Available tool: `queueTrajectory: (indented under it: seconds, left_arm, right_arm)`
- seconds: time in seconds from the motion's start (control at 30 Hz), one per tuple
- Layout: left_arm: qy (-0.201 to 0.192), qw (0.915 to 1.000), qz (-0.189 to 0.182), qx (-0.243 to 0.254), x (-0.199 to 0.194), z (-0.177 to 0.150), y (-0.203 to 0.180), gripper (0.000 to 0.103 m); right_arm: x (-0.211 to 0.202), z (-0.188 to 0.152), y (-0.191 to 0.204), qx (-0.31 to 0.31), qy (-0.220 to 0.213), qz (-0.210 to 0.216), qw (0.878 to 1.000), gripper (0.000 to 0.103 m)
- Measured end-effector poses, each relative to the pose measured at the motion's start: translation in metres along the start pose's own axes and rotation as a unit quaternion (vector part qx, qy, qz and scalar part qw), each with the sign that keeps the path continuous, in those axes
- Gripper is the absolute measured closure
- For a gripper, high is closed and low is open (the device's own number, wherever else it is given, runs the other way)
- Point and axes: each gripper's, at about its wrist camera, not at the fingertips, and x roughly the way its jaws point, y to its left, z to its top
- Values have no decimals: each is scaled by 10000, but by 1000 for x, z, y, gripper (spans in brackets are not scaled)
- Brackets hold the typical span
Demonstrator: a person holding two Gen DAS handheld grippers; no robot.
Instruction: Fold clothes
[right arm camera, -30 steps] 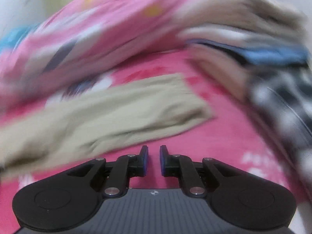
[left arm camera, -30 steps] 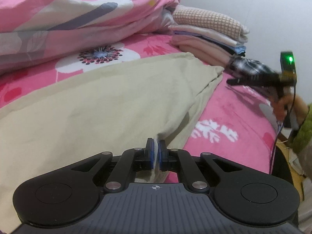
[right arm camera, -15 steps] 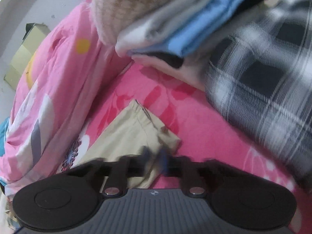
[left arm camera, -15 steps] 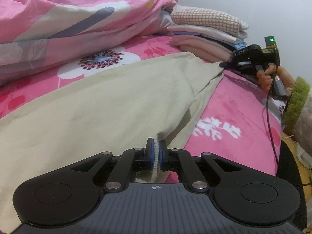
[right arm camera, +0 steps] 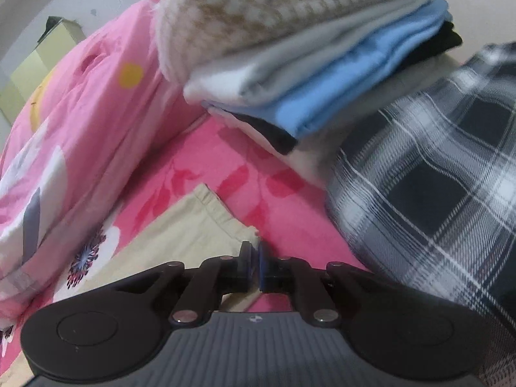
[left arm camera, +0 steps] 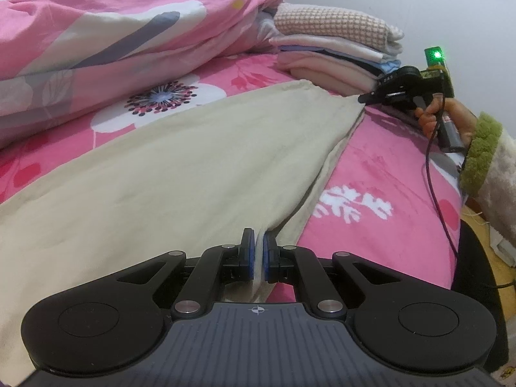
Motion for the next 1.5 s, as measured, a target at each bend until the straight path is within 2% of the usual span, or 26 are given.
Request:
queueTrajectory:
  seconds: [0.1,0.33,0.53,0.6,0.67,0.73,0.8,0.83,0.87,0.93,1.0,1.1,1.17,1.23,1.27,1.33,1.4,1.5]
  left_arm:
    - [-24,10000,-1,-12,-3,2,2,99]
    - [-98,9995,-119,-285,-7,3,11,99]
    - [39,9996,-145,-233,-2,-1,8,97]
    - [56,9996,-82,-258,-4,0,8,94]
    - [52,9993,9,-359,-11,2,11,79]
    - [-47,9991,97,-418,-29,6,14,78]
    - [-149,9985,283,-443,-59,10,19,77]
    - [-192,9978,460,-428,-78,13,21,77]
    - [-236,9968,655,-406,-98,16,24,77]
    - [-331,9922,1163,-303,-142,24,30,76]
    - [-399,9824,1820,-142,-189,30,36,76]
    - [-359,9606,2757,-20,-251,35,44,76]
    - [-323,9473,3185,-77,-277,31,49,75]
    - [-248,9429,3315,-194,-280,19,52,74]
    - [-205,9416,3352,-257,-279,13,53,74]
    - [-143,9462,3210,-383,-265,-7,54,74]
    - [-131,9534,2966,-544,-245,-31,54,74]
    - [-217,9591,2701,-823,-215,-62,55,74]
  right_arm:
    - [-9,2,3,-77,-149,82,9998,100]
    - [-18,17,1,363,-213,535,9977,100]
    - [-1,4,-10,164,29,226,9996,100]
    - [9,-5,-16,1,127,101,9999,98]
    - [6,-8,-17,-74,54,118,9999,93]
    - [-3,-6,-17,21,14,112,9999,85]
    - [-17,-7,-13,28,-21,185,9998,81]
    - [-25,-12,-5,-56,-10,325,9995,75]
    - [-34,-16,4,-141,0,466,9988,68]
    - [-51,-25,20,-310,21,746,9967,63]
    - [-69,-34,37,-479,41,1025,9936,63]
    - [-95,-47,62,-730,72,1442,9868,61]
    - [-112,-55,79,-897,92,1719,9810,58]
    - [-130,-64,96,-1063,112,1993,9741,55]
    - [-138,-68,104,-1146,122,2129,9702,50]
    - [-152,-80,123,-1318,190,2421,9611,40]
    - [-153,-103,151,-1604,402,2658,9497,40]
    - [-143,-143,192,-2186,681,2605,9379,44]
